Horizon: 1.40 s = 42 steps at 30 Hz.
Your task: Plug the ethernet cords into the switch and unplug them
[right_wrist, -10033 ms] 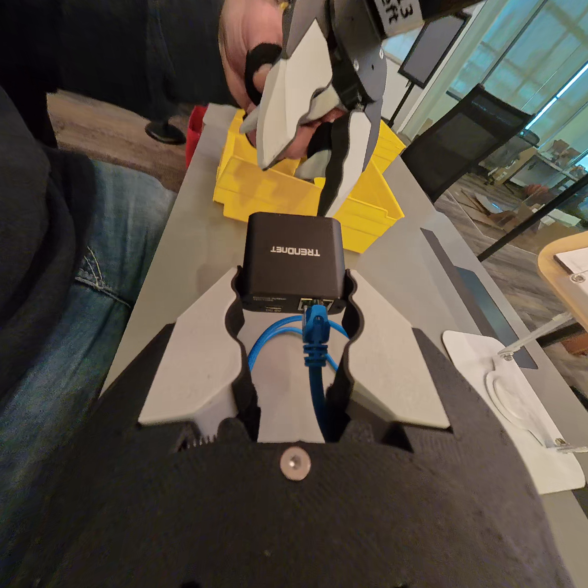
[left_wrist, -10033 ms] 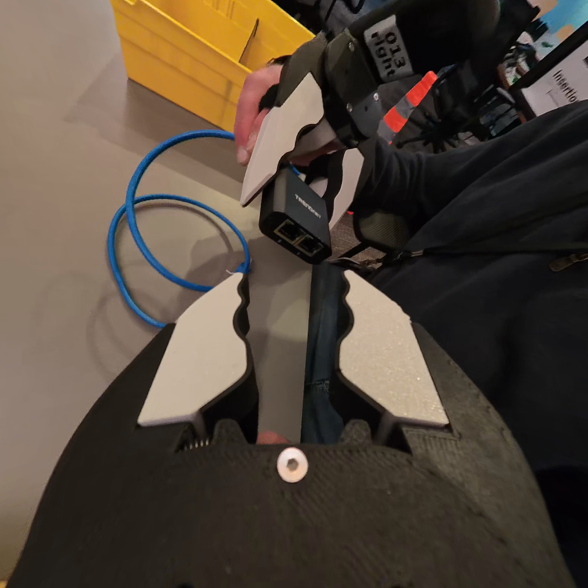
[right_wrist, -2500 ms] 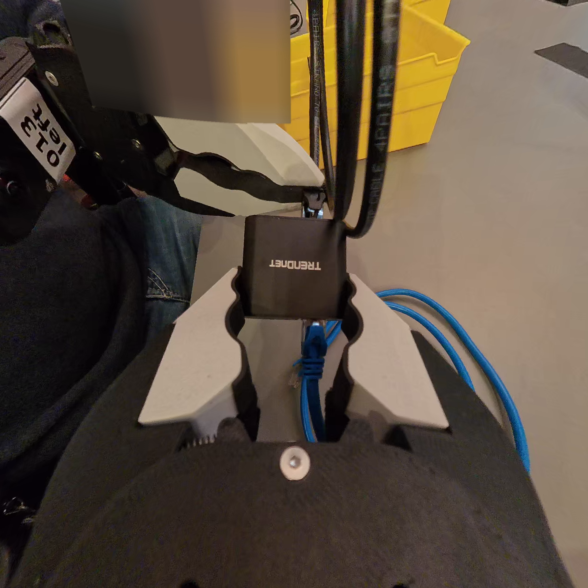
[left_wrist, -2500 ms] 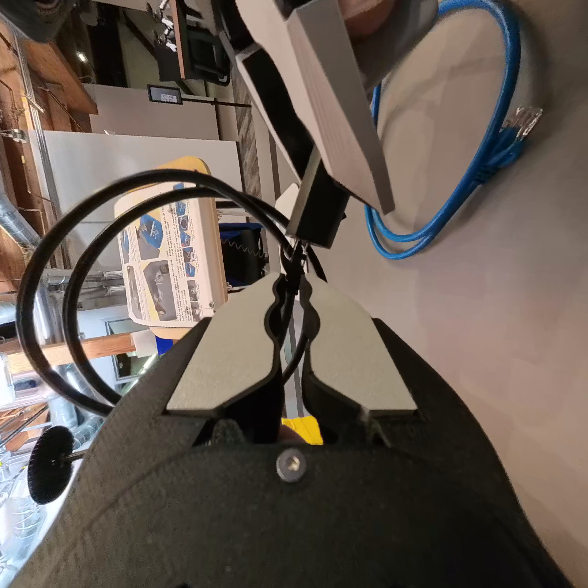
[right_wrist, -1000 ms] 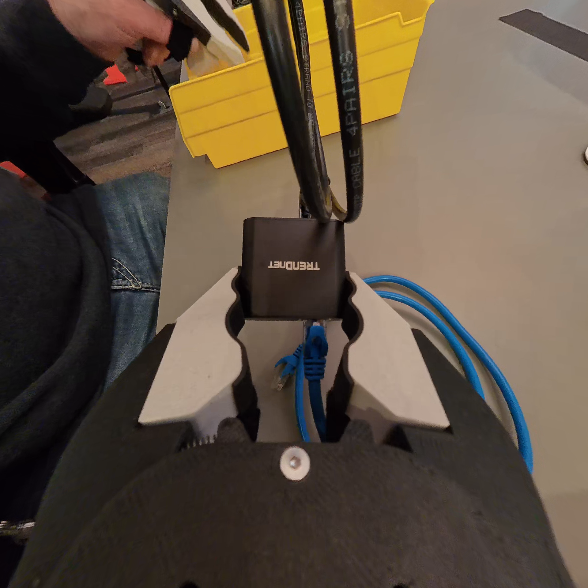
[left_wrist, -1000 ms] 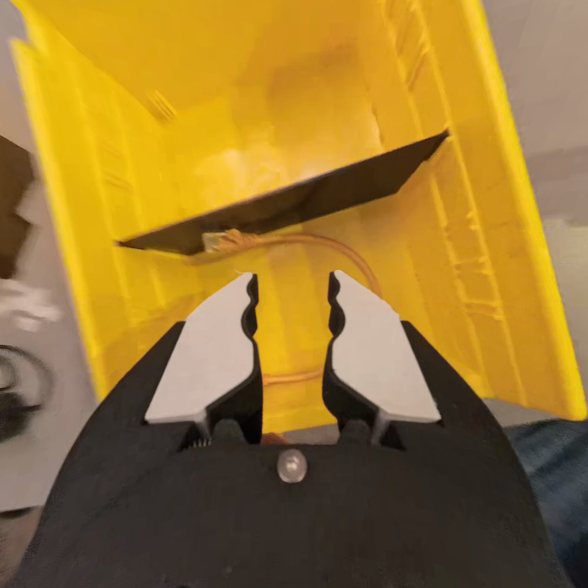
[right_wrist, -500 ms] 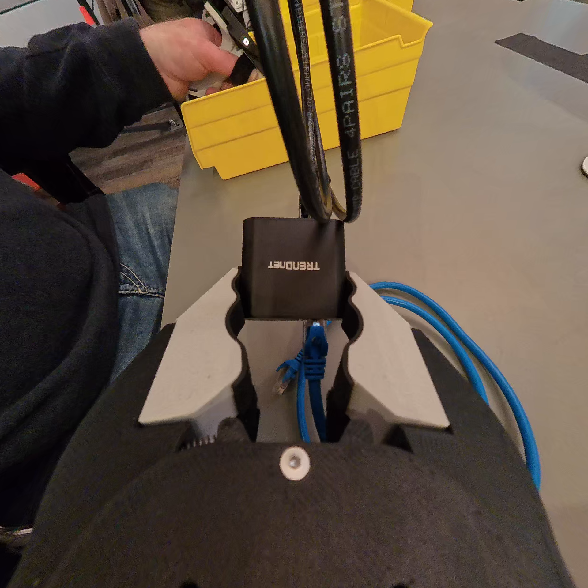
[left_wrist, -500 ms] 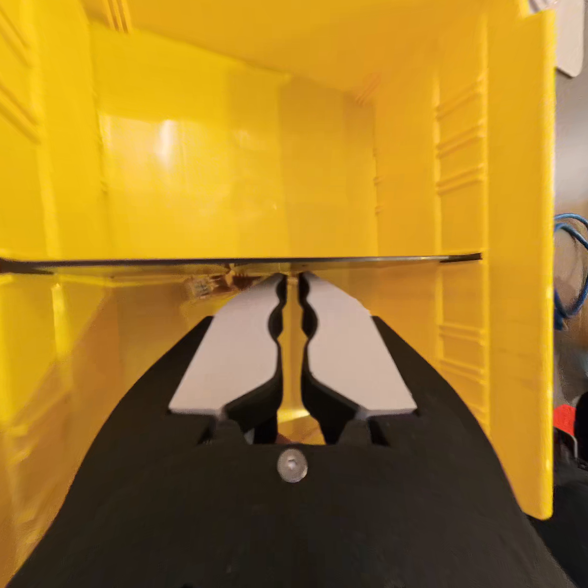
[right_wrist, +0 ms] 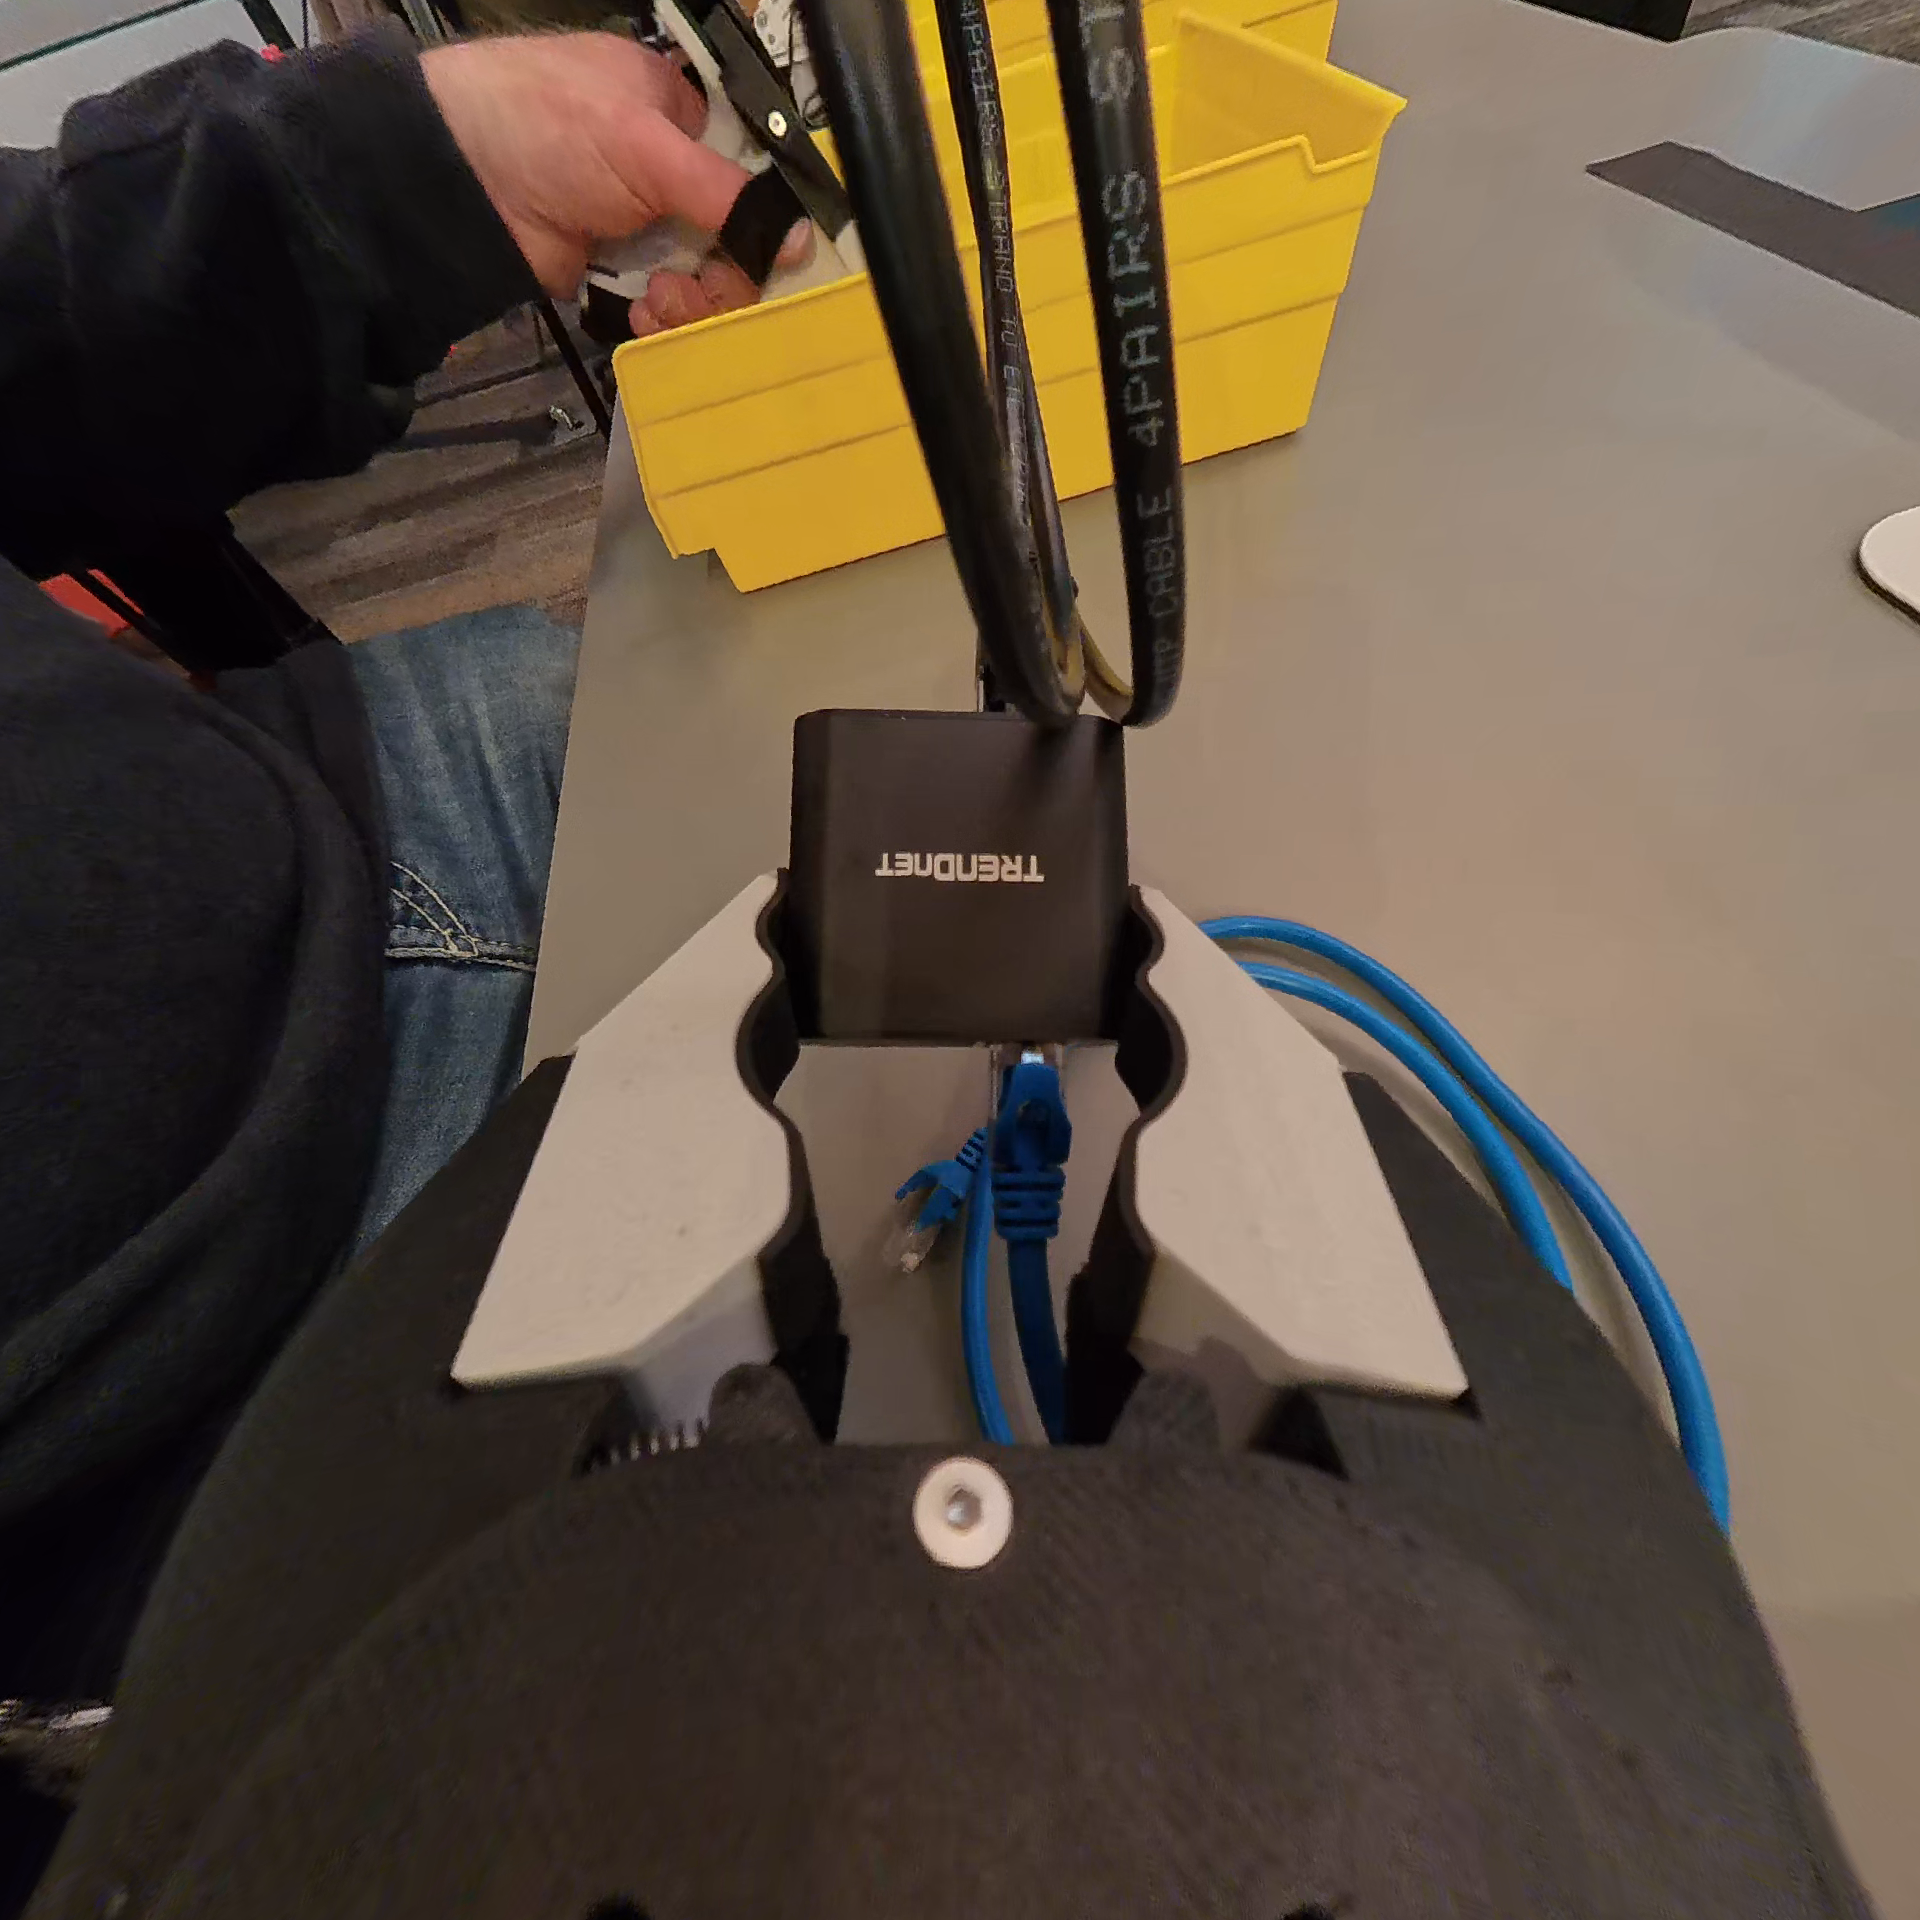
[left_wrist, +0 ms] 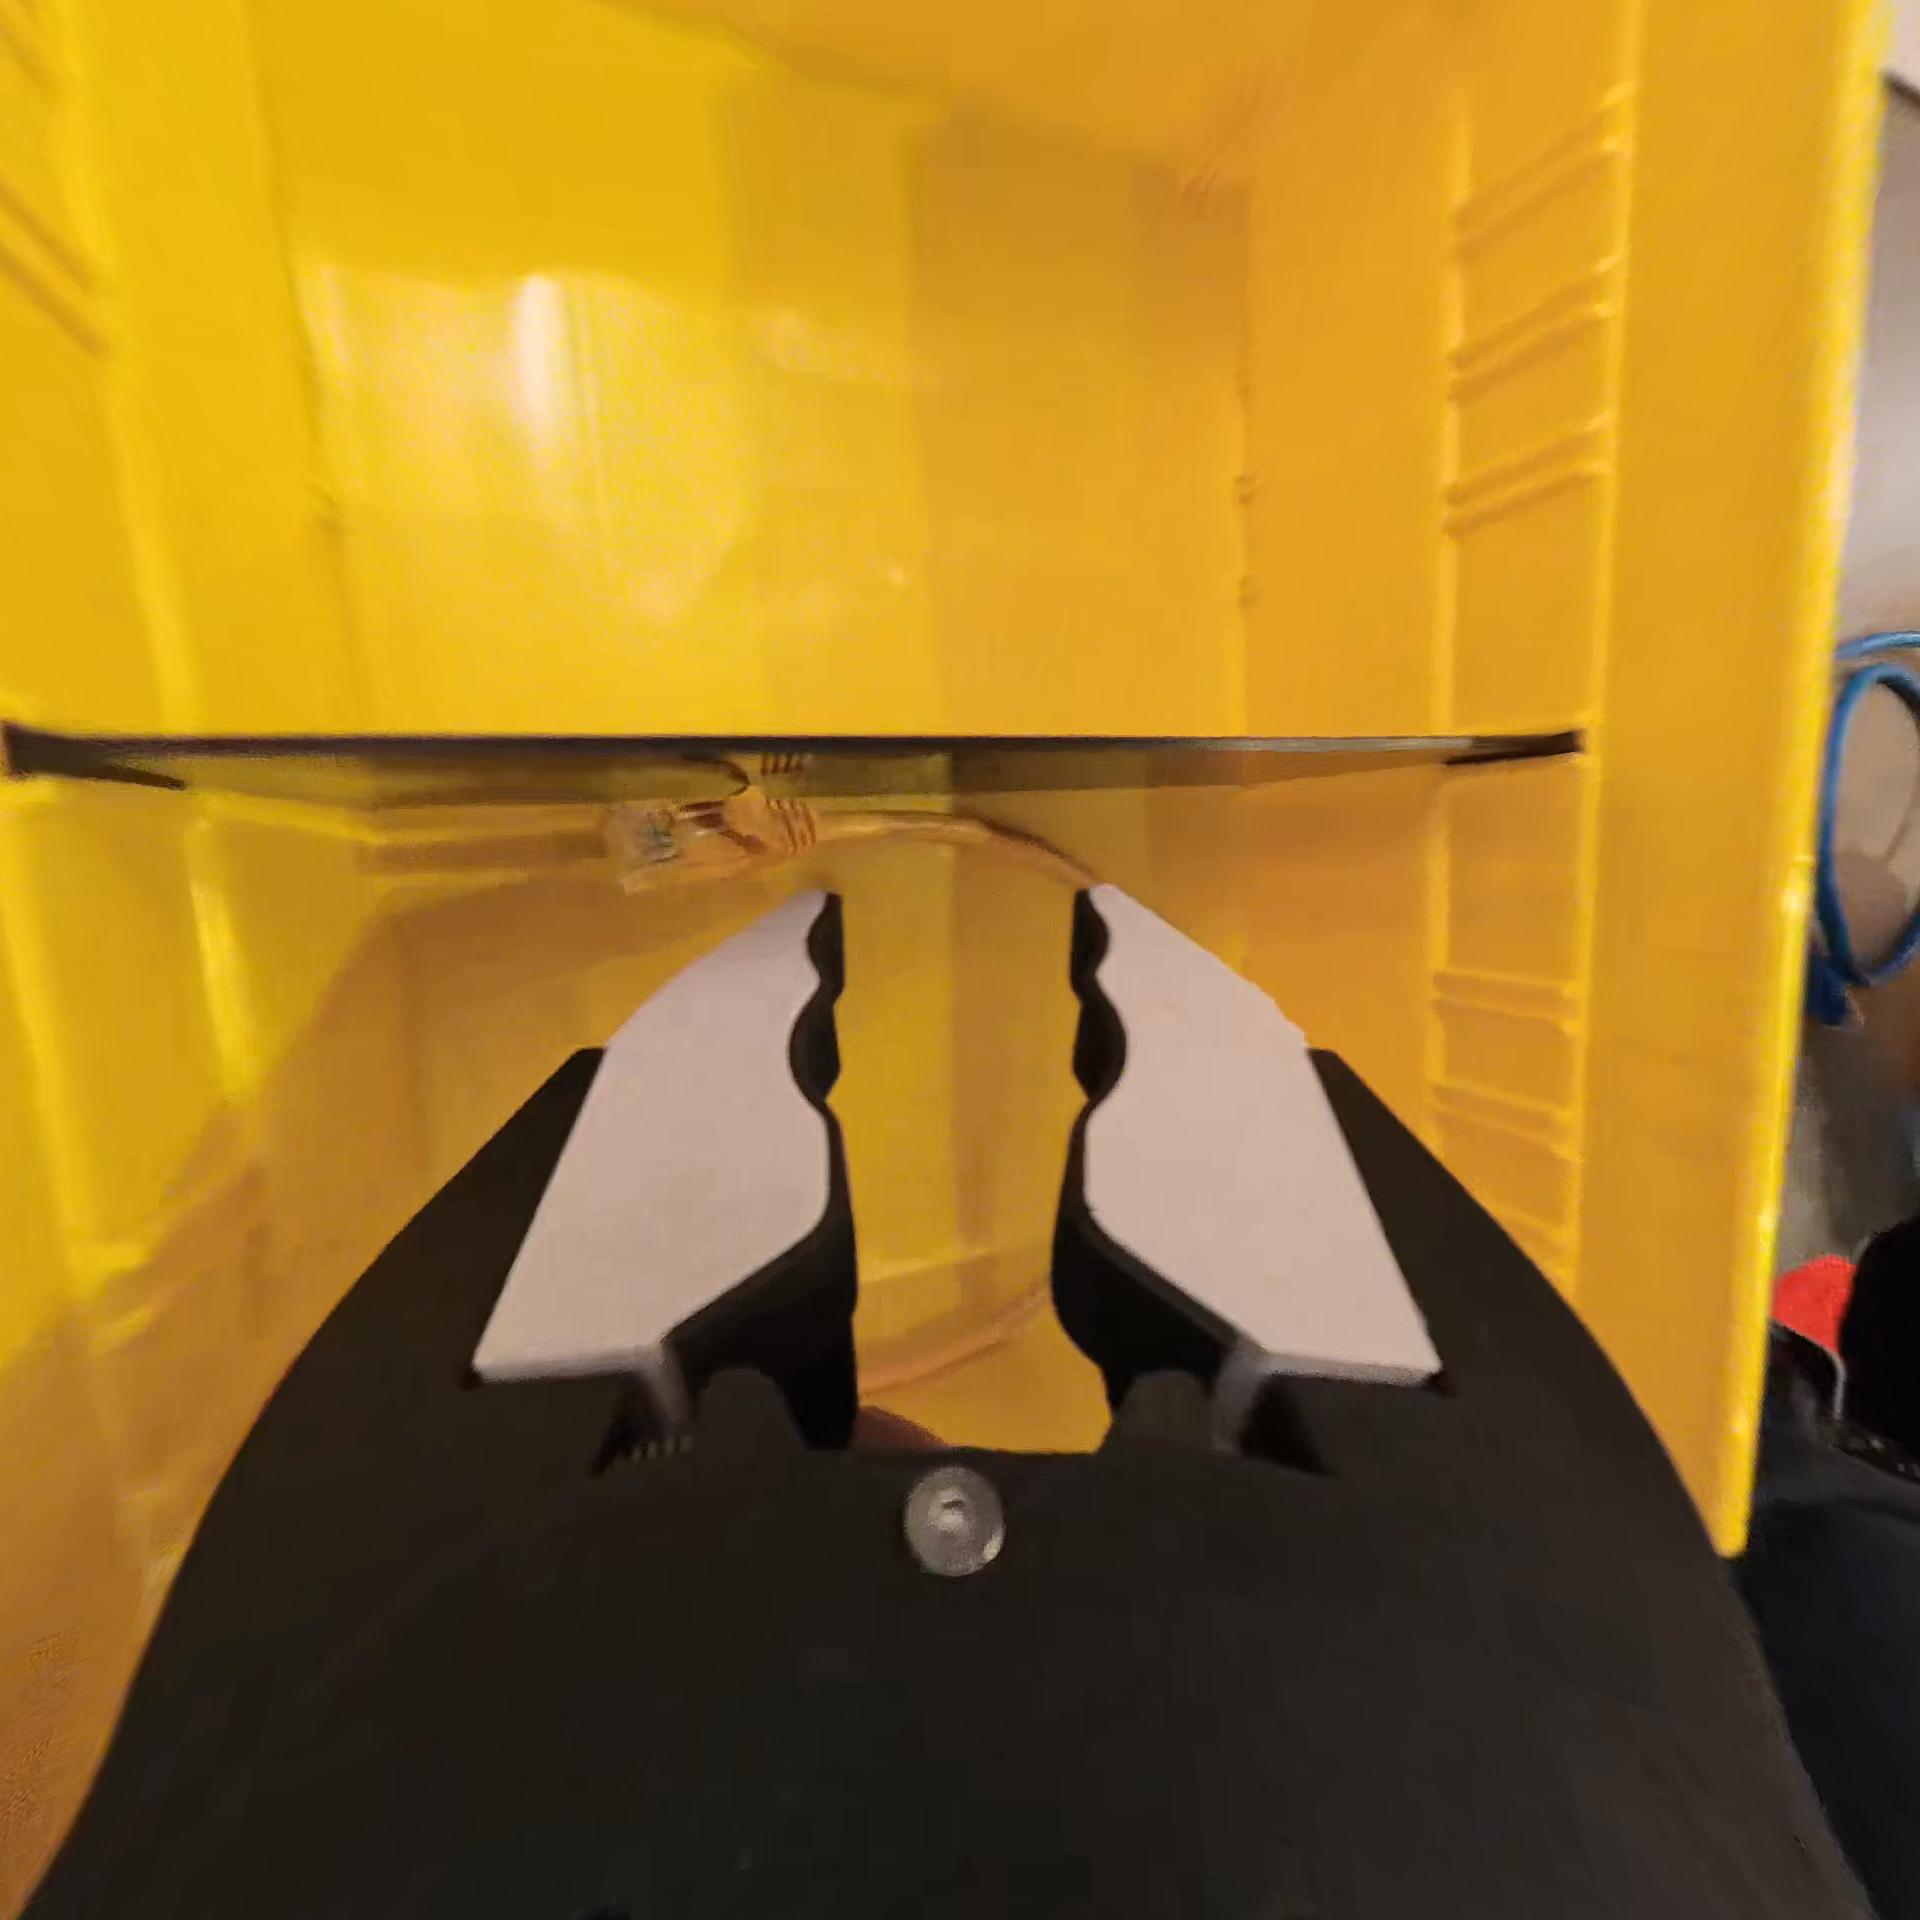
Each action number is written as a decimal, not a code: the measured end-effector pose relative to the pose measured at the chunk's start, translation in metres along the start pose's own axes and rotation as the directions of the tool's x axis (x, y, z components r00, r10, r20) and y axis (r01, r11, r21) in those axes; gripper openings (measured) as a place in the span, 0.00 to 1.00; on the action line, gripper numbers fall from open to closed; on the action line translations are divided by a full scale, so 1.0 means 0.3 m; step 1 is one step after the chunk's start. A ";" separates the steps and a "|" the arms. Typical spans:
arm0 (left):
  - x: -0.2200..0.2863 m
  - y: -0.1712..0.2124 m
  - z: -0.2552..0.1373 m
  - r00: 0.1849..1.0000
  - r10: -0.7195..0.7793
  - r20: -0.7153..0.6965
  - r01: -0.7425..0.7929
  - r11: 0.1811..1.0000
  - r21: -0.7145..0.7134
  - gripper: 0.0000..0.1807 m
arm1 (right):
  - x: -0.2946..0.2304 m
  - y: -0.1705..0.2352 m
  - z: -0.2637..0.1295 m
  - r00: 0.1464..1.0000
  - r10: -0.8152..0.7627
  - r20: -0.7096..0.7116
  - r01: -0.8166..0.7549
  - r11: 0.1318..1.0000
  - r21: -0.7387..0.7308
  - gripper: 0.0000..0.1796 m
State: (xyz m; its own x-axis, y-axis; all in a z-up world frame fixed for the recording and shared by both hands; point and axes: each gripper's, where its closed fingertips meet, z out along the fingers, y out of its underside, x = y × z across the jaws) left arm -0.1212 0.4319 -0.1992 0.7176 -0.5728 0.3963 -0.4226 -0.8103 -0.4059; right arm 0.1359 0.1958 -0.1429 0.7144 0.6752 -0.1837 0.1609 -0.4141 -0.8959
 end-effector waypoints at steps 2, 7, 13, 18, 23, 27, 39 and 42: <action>-0.021 0.006 0.027 0.999 -0.041 0.015 0.041 0.999 0.003 0.32 | -0.008 -0.005 0.003 1.000 -0.007 0.002 0.007 1.000 0.000 0.33; -0.044 -0.020 0.047 0.995 -0.099 0.010 0.099 0.995 0.020 0.34 | -0.016 -0.008 -0.001 1.000 -0.016 0.008 0.016 1.000 0.003 0.33; -0.031 -0.061 0.041 0.991 -0.107 -0.078 0.111 0.992 0.053 0.17 | -0.019 -0.016 0.002 1.000 -0.017 0.015 0.016 1.000 0.018 0.34; -0.013 -0.101 0.023 0.993 -0.054 -0.102 0.067 0.990 0.124 0.07 | -0.017 -0.016 0.000 1.000 -0.017 0.013 0.017 1.000 0.021 0.34; 0.022 -0.131 -0.007 0.994 0.019 -0.112 0.003 0.981 0.194 0.07 | -0.016 -0.016 -0.005 1.000 -0.017 0.011 0.016 1.000 0.022 0.34; 0.063 -0.174 -0.076 0.988 0.111 -0.103 -0.079 0.957 0.281 0.06 | -0.010 -0.013 -0.010 1.000 -0.014 0.004 0.014 1.000 0.020 0.34; 0.573 -0.268 -0.454 0.764 0.632 -0.132 -0.541 0.738 0.403 0.06 | 0.032 0.001 -0.025 0.999 -0.008 -0.046 0.009 1.000 0.024 0.33; 0.768 -0.207 -0.443 0.620 0.761 -0.190 -0.697 0.646 0.311 0.06 | 0.048 0.001 -0.033 0.998 -0.009 -0.069 0.011 1.000 0.025 0.34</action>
State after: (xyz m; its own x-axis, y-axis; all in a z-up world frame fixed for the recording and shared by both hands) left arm -0.0030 0.3339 0.0268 0.0184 -0.9955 0.0930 -0.6010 -0.0854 -0.7947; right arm 0.1528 0.1994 -0.1418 0.7585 0.6349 -0.1469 0.1520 -0.3915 -0.9075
